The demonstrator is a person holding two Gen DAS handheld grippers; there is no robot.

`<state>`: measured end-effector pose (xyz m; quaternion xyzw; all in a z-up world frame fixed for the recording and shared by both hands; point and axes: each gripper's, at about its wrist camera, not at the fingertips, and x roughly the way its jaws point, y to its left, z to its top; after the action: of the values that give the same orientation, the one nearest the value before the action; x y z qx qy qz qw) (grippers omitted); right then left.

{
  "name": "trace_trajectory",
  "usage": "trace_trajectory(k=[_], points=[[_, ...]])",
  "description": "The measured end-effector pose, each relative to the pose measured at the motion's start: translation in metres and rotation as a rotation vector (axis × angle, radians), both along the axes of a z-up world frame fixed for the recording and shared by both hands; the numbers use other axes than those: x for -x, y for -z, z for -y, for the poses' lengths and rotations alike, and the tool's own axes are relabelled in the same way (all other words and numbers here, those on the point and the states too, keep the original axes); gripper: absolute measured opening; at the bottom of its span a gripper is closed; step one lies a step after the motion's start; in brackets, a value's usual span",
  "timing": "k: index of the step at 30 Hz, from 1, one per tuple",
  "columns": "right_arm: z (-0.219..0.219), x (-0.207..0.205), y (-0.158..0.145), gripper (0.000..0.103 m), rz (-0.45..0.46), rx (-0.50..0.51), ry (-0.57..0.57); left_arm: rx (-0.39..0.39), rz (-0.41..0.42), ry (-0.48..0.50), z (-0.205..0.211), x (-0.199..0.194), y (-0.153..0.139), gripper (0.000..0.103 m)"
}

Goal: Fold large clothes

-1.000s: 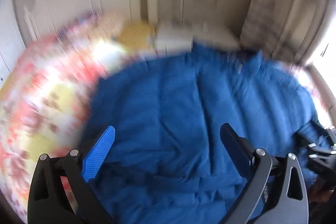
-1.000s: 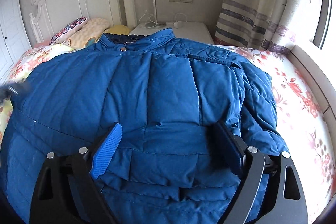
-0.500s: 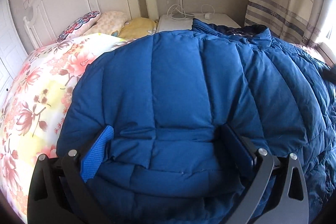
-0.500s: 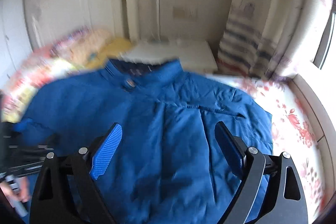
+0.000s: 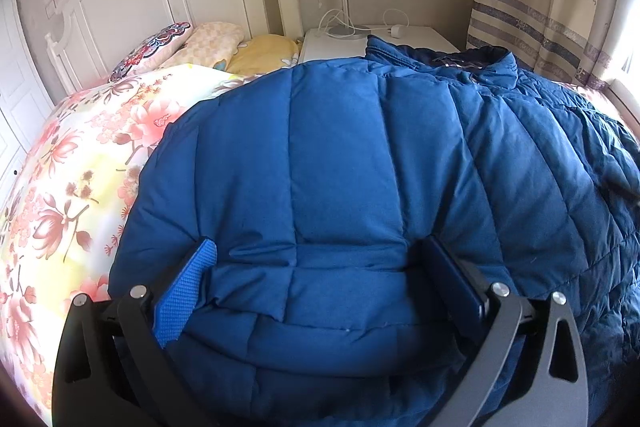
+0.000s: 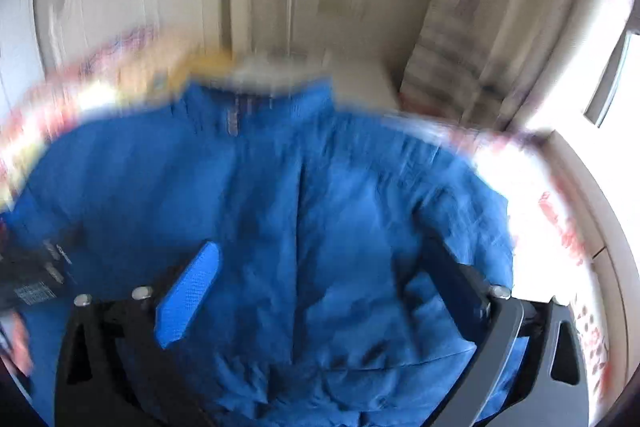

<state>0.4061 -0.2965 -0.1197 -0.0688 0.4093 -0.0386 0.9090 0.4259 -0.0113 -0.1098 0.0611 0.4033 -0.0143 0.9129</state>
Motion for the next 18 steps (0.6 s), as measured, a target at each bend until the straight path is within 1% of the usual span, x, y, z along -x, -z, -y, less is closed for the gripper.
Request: trace_trajectory(k=[1,3,6,10,12,13,15,17,18], points=[[0.004,0.001,0.009,0.099,0.025,-0.020,-0.017,0.002,0.000,0.000,0.000,0.000,0.000,0.101],[0.007,-0.001,0.008,0.099,0.021,-0.041,-0.014,-0.001,-0.001,-0.001,0.000,0.000,0.000,0.101],[0.004,-0.002,0.008,0.099,0.020,-0.009,-0.013,-0.004,-0.004,-0.001,0.001,-0.002,0.001,0.101],[0.010,-0.001,0.008,0.099,0.019,-0.056,-0.016,-0.010,-0.005,-0.001,0.001,-0.002,0.001,0.101],[0.009,0.006,0.003,0.099,-0.026,-0.077,-0.034,0.002,-0.018,0.004,0.001,-0.001,0.000,0.101],[0.005,0.012,0.000,0.099,-0.043,-0.084,-0.048,0.000,-0.047,0.001,0.000,0.001,-0.005,0.101],[0.002,0.036,-0.016,0.099,-0.025,-0.120,-0.075,0.020,-0.060,-0.021,-0.002,0.011,-0.017,0.101],[-0.002,0.067,-0.030,0.099,0.003,-0.172,-0.138,0.078,-0.035,0.016,0.000,0.034,-0.032,0.101],[-0.005,0.079,-0.031,0.099,-0.005,-0.173,-0.166,0.113,-0.012,0.065,0.005,0.052,-0.039,0.101]])
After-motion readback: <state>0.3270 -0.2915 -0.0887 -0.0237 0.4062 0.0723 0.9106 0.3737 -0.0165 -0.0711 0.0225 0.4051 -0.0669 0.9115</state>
